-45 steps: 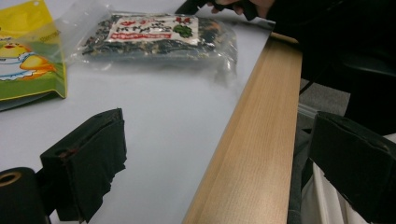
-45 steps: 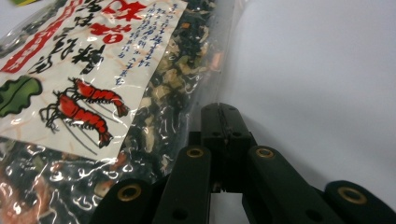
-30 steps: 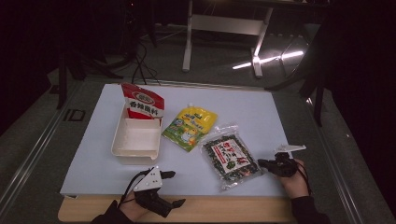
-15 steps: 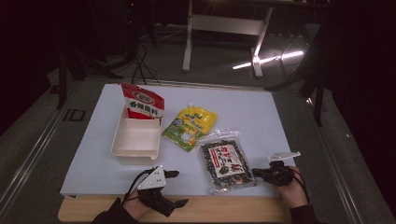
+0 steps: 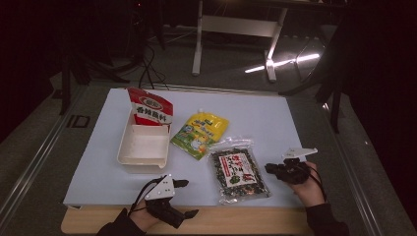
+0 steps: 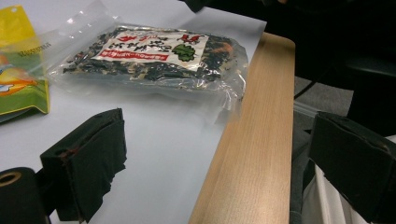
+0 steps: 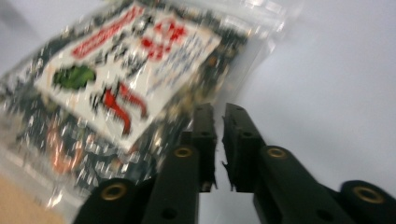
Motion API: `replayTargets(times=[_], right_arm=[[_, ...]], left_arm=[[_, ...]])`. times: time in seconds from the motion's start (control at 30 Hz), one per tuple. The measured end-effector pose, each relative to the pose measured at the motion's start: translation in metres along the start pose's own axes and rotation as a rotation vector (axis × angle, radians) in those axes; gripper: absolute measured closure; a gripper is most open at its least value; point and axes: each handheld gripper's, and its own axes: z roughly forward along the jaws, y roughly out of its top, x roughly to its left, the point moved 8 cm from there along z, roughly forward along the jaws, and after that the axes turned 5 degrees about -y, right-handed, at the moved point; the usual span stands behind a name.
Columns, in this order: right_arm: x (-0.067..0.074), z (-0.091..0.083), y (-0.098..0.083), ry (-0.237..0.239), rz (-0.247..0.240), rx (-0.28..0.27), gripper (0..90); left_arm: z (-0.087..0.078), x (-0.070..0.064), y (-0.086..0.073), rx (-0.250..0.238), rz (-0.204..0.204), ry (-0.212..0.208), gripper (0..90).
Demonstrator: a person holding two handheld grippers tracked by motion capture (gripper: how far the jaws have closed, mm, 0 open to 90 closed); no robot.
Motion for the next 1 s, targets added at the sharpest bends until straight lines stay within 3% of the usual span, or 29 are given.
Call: replayTargets(times=[0.33,0.63,0.87,1.0], right_arm=[[-0.024,0.017,0.037,-0.014,-0.021,-0.003,67.4],[-0.039,0.046,0.061,0.002,-0.041,0.024,60.2],[-0.05,0.072,0.072,0.005,-0.06,0.074,55.2],[-0.056,0.084,0.074,0.022,-0.041,0.088,51.5]], left_arm=[[-0.001,0.0,-0.001,0.001,-0.004,0.002,5.5],[-0.002,0.0,-0.002,0.002,-0.006,0.006,5.5],[-0.005,0.0,-0.004,0.001,-0.014,0.017,5.5],[-0.007,0.001,-0.005,-0.001,-0.019,0.023,5.5]])
